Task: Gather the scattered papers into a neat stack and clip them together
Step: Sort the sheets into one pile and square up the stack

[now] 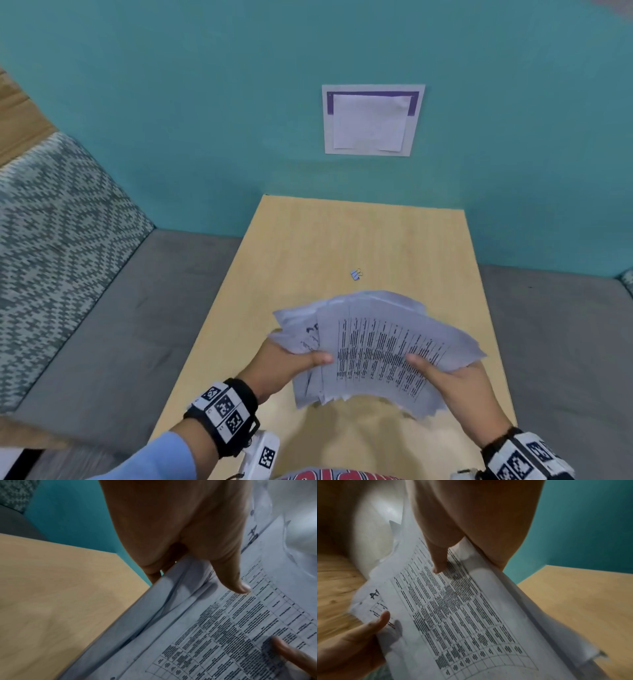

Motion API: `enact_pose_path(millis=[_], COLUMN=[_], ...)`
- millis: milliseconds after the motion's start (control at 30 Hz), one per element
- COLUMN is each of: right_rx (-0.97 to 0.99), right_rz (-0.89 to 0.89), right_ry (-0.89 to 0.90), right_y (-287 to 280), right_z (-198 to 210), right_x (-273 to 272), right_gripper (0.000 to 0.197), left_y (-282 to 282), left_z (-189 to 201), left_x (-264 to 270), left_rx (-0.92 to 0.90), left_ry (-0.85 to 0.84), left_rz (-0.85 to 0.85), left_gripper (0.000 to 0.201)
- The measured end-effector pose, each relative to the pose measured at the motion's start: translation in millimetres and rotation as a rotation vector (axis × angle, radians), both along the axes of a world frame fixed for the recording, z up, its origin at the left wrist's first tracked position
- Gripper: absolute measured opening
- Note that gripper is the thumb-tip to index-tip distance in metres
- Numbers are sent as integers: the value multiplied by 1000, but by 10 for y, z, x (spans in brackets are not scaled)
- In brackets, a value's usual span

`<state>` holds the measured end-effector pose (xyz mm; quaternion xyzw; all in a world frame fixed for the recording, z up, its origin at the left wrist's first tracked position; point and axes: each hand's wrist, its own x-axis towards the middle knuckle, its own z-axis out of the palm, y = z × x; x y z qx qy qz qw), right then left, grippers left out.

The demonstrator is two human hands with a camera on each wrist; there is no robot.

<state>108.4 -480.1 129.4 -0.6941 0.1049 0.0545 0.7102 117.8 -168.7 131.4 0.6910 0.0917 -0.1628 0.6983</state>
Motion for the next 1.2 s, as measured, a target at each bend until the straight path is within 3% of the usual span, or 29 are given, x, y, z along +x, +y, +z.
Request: enact_pose_path(millis=[133,200,267,367,533,600,700,800,933,1033,1200], right_rx=[-60,-63,-74,-61,-95,-128,-76,-39,-78,-97,-49], right_rz=[27,-31,-57,-63,54,42,-39,-35,35,6,-37], right_ry=[41,19,-21,-73,-15,-9,-41,-82,-46,-7,-80], right_y=[110,142,128,75,113,164,179,121,83,98,66], right_z=[-191,-157,-75,84,-44,-98,-10,79,-2,-109,142], right_x=[-116,-97,-42,-6,9,41,100,76,53,87,159], right_gripper=[55,51,34,25,16,18,16,19,21,14,16], left_y=[-25,-50,-31,16,52,41,8,4,100,124,134], left_z=[-235,-191,-123,-70,-155,-212,-148,-32,-76,-122,60], left_x=[-107,-116,-68,-27,8,6,33,64,85,106,121], left_rx=[75,52,9,-22,151,189,147,38,93,118,37], left_ry=[45,35,7,-56,-91,-105,-118,-124,-73,-54,-140], left_rz=[3,59,94,65,-34,-62,32,113,64,75,135], left_gripper=[33,34,34,36,17,17,8,24,35,30,26])
